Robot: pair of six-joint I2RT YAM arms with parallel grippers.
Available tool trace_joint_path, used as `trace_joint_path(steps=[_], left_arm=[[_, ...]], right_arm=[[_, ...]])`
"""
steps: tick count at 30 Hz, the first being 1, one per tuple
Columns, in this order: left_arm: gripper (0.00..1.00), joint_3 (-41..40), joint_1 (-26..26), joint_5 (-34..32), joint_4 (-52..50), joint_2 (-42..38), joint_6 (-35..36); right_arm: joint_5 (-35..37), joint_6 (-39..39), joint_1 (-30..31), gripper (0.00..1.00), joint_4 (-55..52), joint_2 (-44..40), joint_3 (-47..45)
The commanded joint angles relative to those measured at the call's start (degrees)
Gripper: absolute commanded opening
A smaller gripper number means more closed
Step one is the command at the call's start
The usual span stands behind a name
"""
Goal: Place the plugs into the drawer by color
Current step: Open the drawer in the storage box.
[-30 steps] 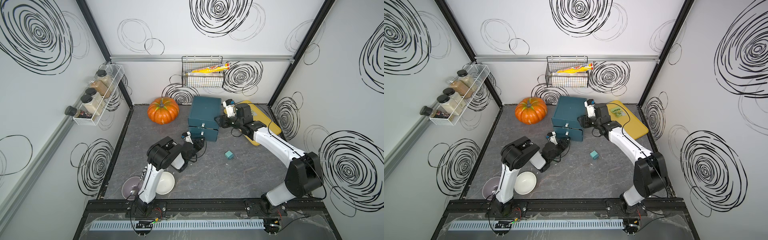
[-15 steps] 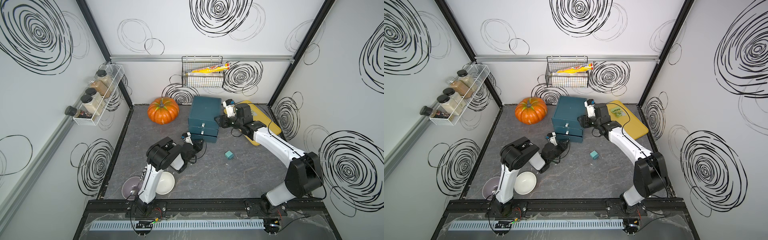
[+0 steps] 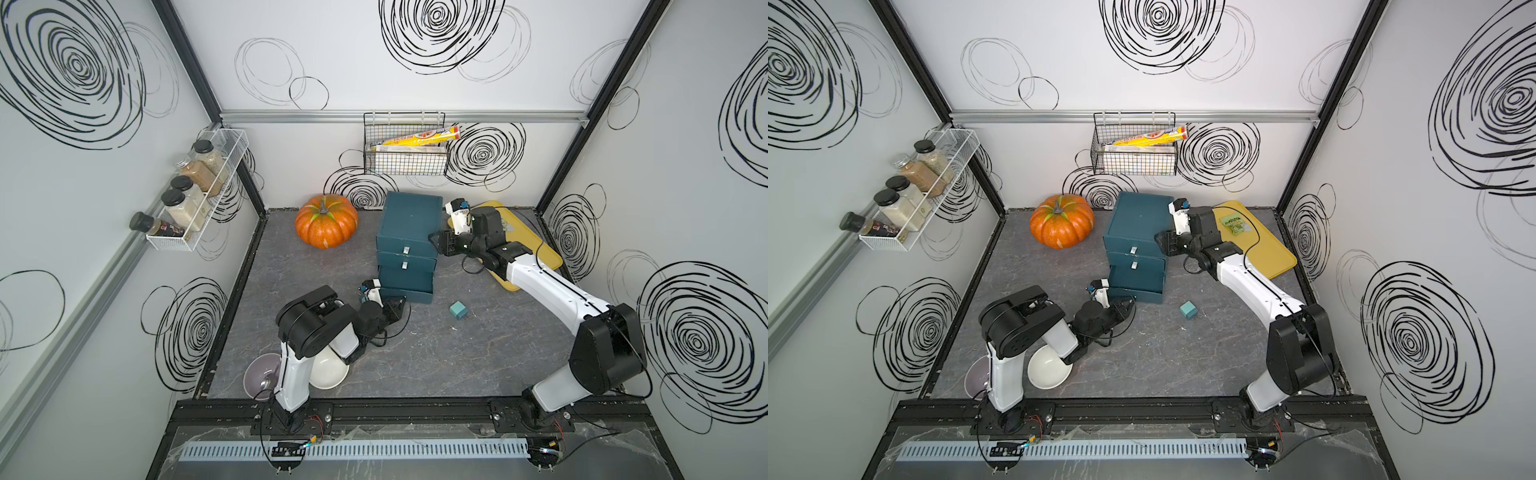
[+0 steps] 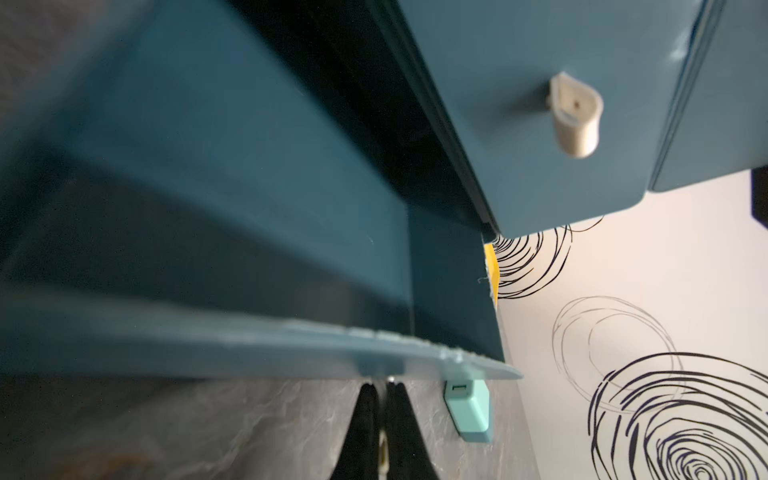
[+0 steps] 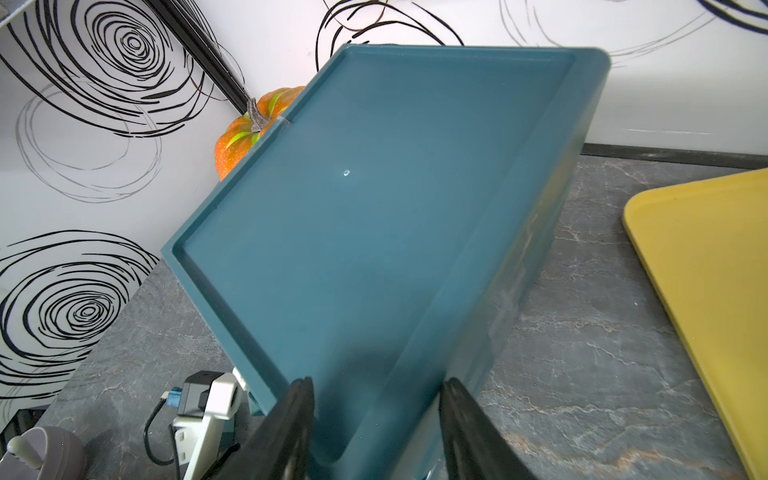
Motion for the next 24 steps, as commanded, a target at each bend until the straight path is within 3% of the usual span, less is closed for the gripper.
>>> trace_joint_path(steps=[1, 5, 9, 22, 24], left_arm=[[0.00, -1.53, -2.50, 0.51, 2.15, -2.32, 2.16], [0.00, -2.92, -3.37, 1.41, 4.58, -2.97, 1.47], [0.00, -2.20, -4.19, -0.45, -1.39, -3.71, 2.75], [0.00, -4.82, -4.98, -0.64, 5.78, 0.61, 1.55], [0.09, -4.92, -4.78, -0.71, 5.33, 0.28, 1.74]], right_arm=[[0.59, -0.76, 0.72, 0.53, -5.61, 2.57, 0.03], [0.77, -0.87, 0.71, 0.53, -6.10, 3.03, 0.42], [0.63, -1.03, 0.71, 0.53, -6.90, 3.38, 1.00], [0.92, -1.03, 0.71, 0.53, -7.11, 3.82, 1.04], [0.90, -1.03, 0.71, 0.54, -7.08, 3.83, 1.07]])
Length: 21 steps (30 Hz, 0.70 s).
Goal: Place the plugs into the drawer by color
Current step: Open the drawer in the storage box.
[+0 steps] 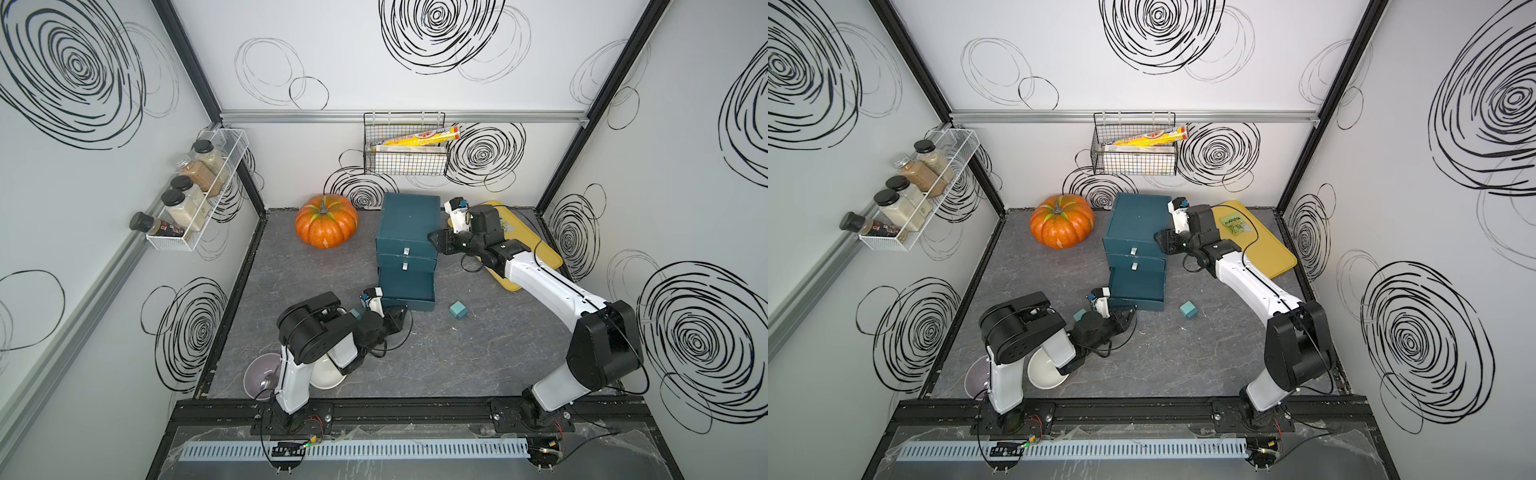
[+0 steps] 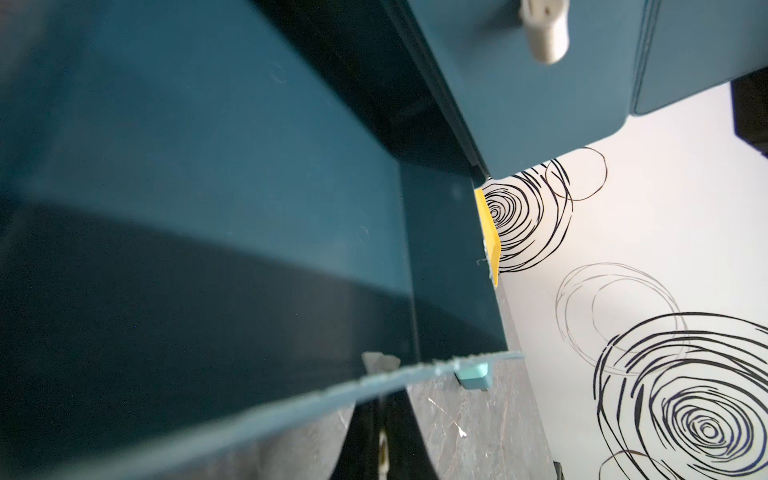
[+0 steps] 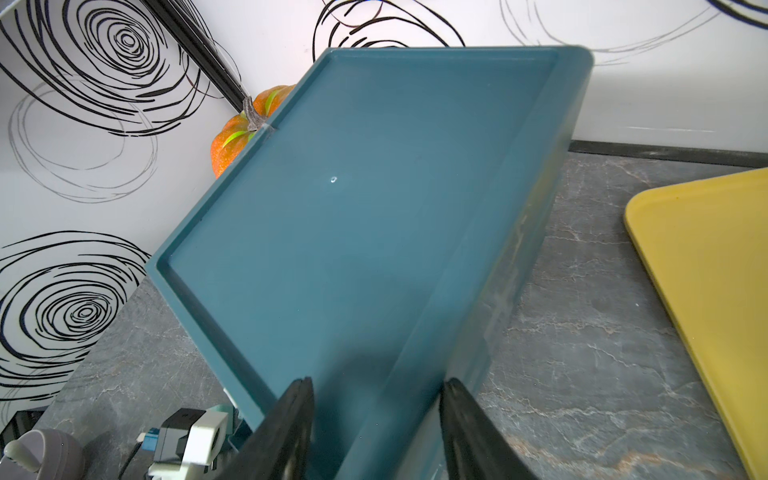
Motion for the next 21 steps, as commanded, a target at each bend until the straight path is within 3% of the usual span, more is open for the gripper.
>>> trace_joint_path(steps=[1, 9, 11, 15, 18, 19, 20, 21], left_arm=[[0.10, -1.13, -0.93, 1.43, 2.02, 0.50, 0.72], [0.41, -1.51, -1.02, 0.61, -1.71, -3.88, 2.08], [0.62, -1.60, -1.10, 0.60, -2.63, -5.05, 2.08], [0.73, -1.72, -1.49, 0.28, -4.51, -6.91, 2.65], [0.79, -1.32, -1.60, -0.24, -8.22, -9.68, 3.58], [0.84, -1.27, -1.56, -0.67, -9.63, -10.90, 4.41], [0.98, -0.69, -1.86, -1.67, -13.53, -12.88, 5.86], [0.99, 0.74, -1.99, -2.33, -19.20, -14.91, 7.13]], right_arm=[[0.72, -1.03, 0.71, 0.54, -6.27, 2.47, -0.51], [0.16, -1.03, 0.71, 0.57, -5.92, 2.36, -0.52], [0.04, -0.99, 0.72, 0.57, -5.93, 2.25, -0.56], [-0.24, -0.93, 0.72, 0.57, -5.43, 1.30, -0.98], [0.05, -0.73, 0.74, 0.63, -3.96, -0.81, -2.36], [0.38, -0.58, 0.71, 0.64, -2.77, -1.91, -3.33], [1.44, -0.30, 0.71, 0.66, -1.76, -3.01, -4.19], [2.58, -0.01, 0.71, 0.67, -0.81, -4.50, -5.26]])
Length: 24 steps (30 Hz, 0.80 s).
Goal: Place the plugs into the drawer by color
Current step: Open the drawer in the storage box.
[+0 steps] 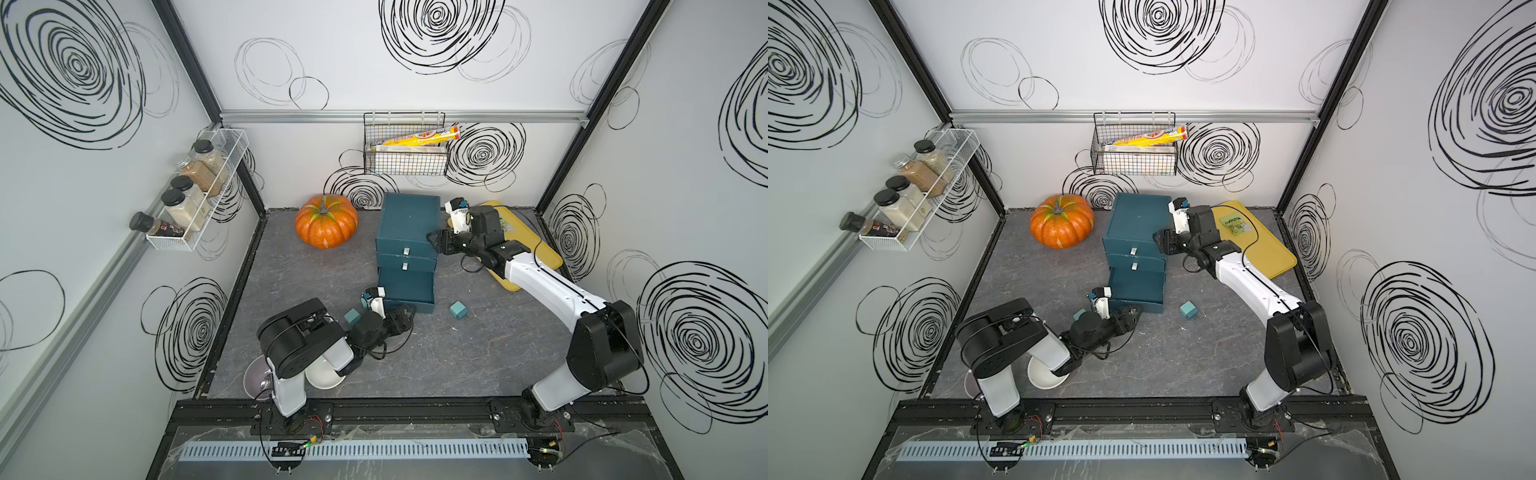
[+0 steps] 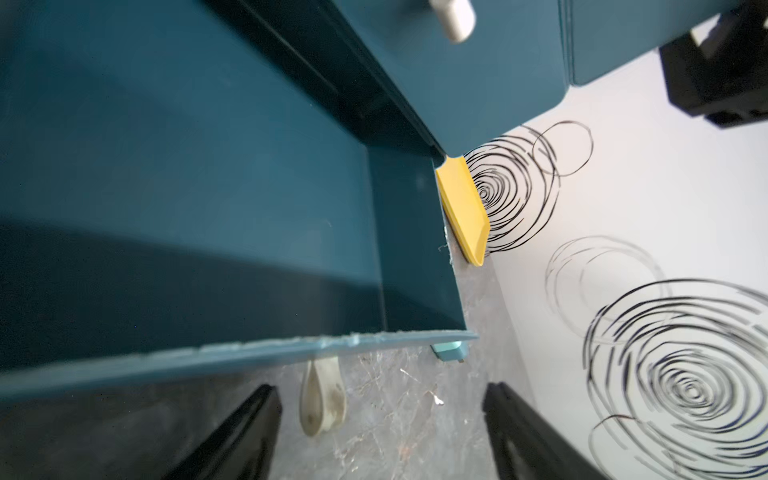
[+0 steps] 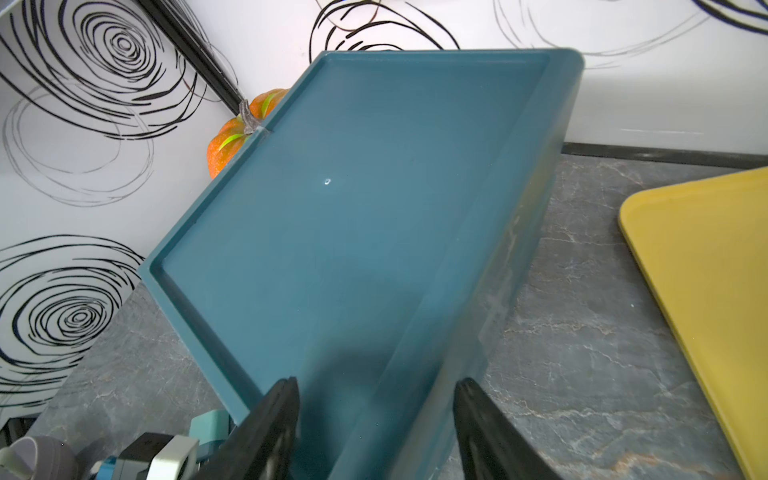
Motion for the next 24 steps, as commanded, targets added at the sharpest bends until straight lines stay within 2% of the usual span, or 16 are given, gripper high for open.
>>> trace_joint_path(steps=[1, 6, 12, 14, 16, 18, 22, 24], left_arm=[[0.99, 2.48, -0.45, -2.23, -12.40, -5.97, 4.39], [0.99, 2.44, -0.22, -3.90, -22.74, -15.07, 6.84], [0.99, 4.07, -0.30, -3.61, -34.02, -23.11, 8.59], [0.99, 6.87, -0.48, -3.89, -40.60, -25.69, 11.30], [0.99, 12.30, -0.07, -3.61, -51.53, -26.32, 13.81], [0.99, 16.06, -0.34, -3.90, -58.45, -27.08, 17.51], [0.99, 17.47, 0.03, -5.48, -64.09, -31.74, 20.26], [0.99, 17.24, 0.84, -2.12, -63.57, -34.33, 21.18]], right_arm=[[2.10, -0.17, 0.67, 0.69, -1.51, -4.28, -4.13], [3.84, -0.17, 0.39, 0.72, -0.24, -8.34, -6.17], [4.42, -0.93, -0.33, 0.72, -2.86, -8.31, -6.47], [6.68, -1.93, -0.51, 0.72, -5.50, -8.42, -6.64], [10.64, -2.87, -0.93, 0.72, -9.80, -8.87, -7.08], [14.50, -3.03, -1.46, 0.72, -10.70, -10.09, -10.78], [14.38, -2.94, -1.84, 0.73, -12.17, -10.27, -14.76], [11.12, -5.92, -1.84, 0.78, -13.36, -9.69, -17.13]])
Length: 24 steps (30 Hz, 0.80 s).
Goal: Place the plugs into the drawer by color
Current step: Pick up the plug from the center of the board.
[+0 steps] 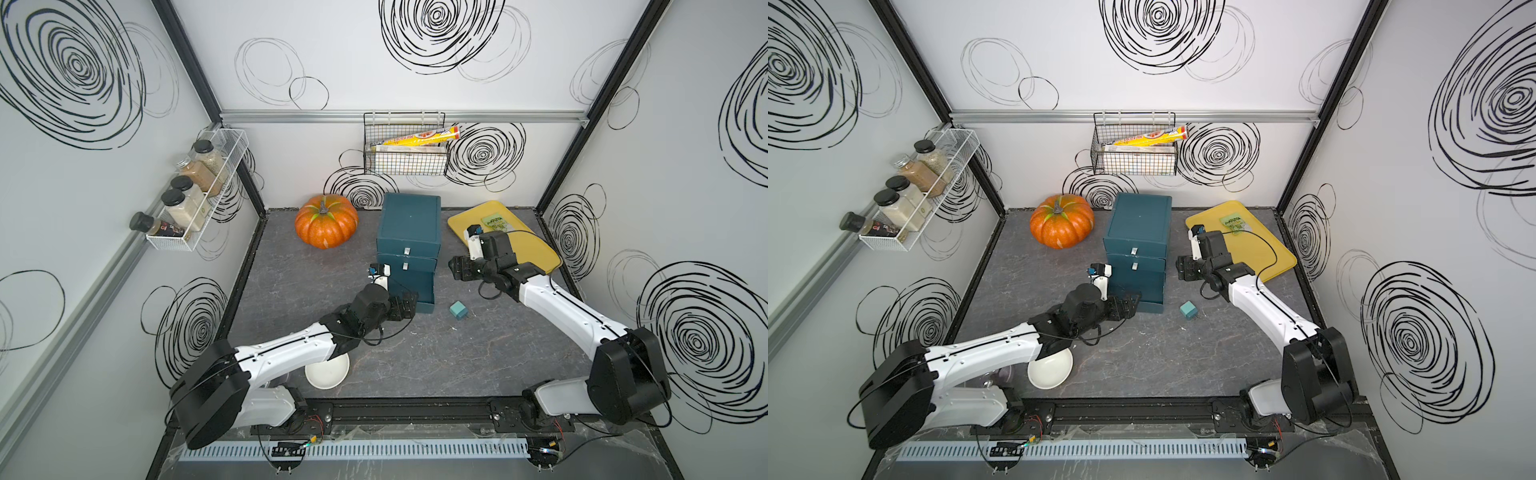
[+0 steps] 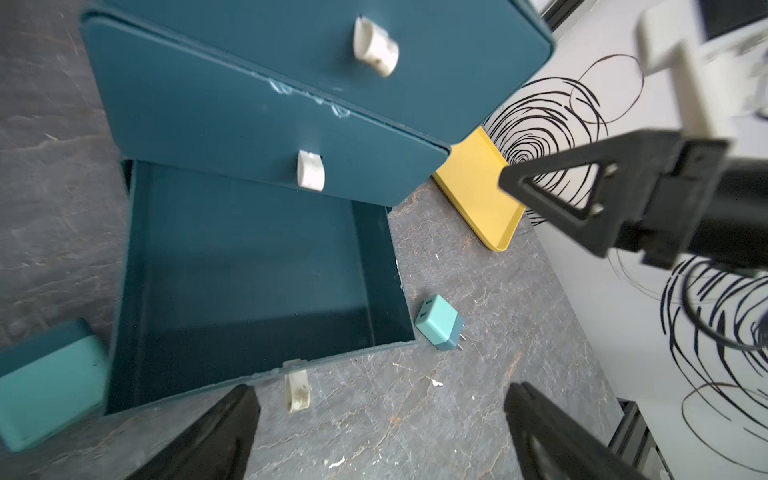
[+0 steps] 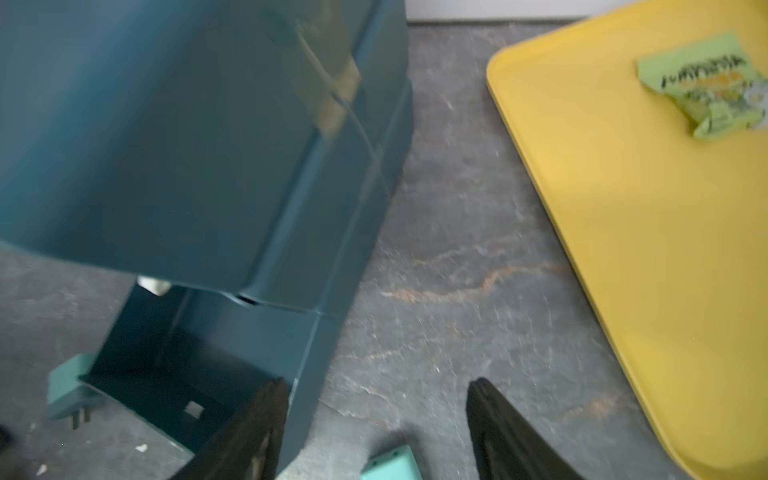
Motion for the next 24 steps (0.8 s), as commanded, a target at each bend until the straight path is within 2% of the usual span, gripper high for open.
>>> trace_joint_path(steps=[1, 3, 5, 9, 13, 15, 20, 24], left_arm=[[0.99, 0.74, 1.22, 3.28, -6.00, -3.58, 4.39], [0.99, 0.68, 2.83, 7.14, -5.44, -4.11, 4.88], [0.99, -0.79, 4.80, 10.44, -2.59, -4.49, 5.54], [0.99, -3.80, 6.34, 11.19, 1.34, -6.47, 6.69], [0.99, -8.61, 10.49, 15.61, 6.13, -11.80, 4.09], [0.99, -9.01, 10.65, 15.03, 6.05, -13.29, 4.14], [0.99, -9.87, 10.61, 16.18, 6.15, -13.93, 3.95], [0.99, -9.54, 10.55, 17.09, 5.83, -13.82, 4.05]], right_arm=[[-3.85, -5.99, 0.09, 0.79, -5.55, 0.60, -3.29], [-3.34, -4.79, 0.09, 0.79, -10.23, 2.57, -2.64], [-5.97, -4.36, 0.42, 0.79, -11.12, 3.98, -2.58], [-2.05, -7.49, 0.87, 0.78, -16.13, 9.88, -1.08], [-1.16, -10.40, 0.88, 0.76, -16.79, 14.96, -0.64], [-3.18, -10.61, 0.96, 0.74, -16.56, 16.29, -0.34], [-2.15, -10.07, 1.62, 0.73, -16.59, 18.29, -0.18], [-1.89, -9.98, 2.68, 0.65, -17.87, 20.30, 0.60]])
